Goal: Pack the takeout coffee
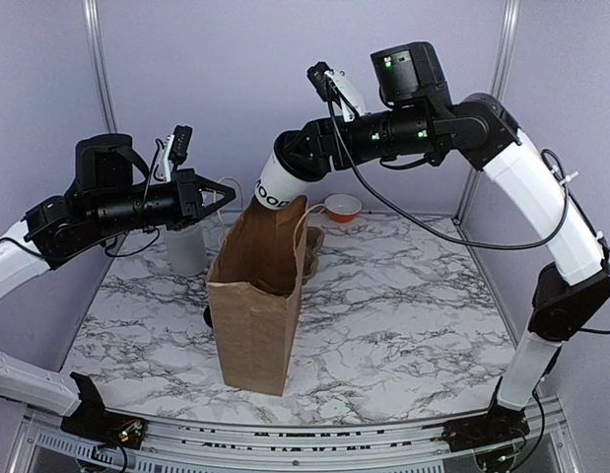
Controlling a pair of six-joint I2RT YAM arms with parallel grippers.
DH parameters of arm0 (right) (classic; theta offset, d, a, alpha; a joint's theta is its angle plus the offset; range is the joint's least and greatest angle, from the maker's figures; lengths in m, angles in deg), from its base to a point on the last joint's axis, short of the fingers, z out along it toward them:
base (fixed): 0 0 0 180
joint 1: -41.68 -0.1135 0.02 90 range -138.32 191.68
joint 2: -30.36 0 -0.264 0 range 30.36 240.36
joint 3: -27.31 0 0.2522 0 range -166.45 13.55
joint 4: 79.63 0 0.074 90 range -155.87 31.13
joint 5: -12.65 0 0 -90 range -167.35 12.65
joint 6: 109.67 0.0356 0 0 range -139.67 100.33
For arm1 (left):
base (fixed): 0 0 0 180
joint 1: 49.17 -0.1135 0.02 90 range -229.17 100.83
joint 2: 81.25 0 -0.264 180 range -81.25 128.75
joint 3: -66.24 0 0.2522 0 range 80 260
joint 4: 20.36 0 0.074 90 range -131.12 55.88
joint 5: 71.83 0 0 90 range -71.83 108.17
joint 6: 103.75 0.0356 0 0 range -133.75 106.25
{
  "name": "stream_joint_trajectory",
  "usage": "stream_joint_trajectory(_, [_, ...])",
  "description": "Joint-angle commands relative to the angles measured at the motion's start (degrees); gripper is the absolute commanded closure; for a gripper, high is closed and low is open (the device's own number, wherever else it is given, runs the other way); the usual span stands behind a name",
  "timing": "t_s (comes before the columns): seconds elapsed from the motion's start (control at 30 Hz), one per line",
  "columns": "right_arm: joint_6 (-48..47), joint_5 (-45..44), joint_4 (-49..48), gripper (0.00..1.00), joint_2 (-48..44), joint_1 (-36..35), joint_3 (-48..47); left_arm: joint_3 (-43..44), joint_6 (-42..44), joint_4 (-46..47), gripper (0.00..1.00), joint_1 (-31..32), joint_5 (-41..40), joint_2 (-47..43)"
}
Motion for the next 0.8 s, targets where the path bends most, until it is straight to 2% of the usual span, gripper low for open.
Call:
stream_joint_trajectory(0.0, [1.6, 0.8, 3.5, 0.35, 1.5, -1.3, -2.1, -1.1, -0.2, 2.8, 1.0, 0.2, -1.8, -1.6])
stream_joint_trajectory(0.4, [3.9, 2.2, 8.1, 0.36, 7.4, -4.0, -5.7, -2.8, 1.5, 3.3, 0.98, 0.2, -2.1, -3.4])
stream_joint_trajectory(0.5, [4.4, 3.0, 8.5, 0.37, 8.6, -4.1, -5.8, -3.2, 2.2, 3.3, 0.88, 0.2, -1.6, -4.2])
stream_joint_trajectory(0.77, [5.1, 4.2, 9.9, 0.38, 12.0, -4.5, -6.9, -6.2, 4.3, 3.1, 0.54, 0.2, -2.0, -9.8])
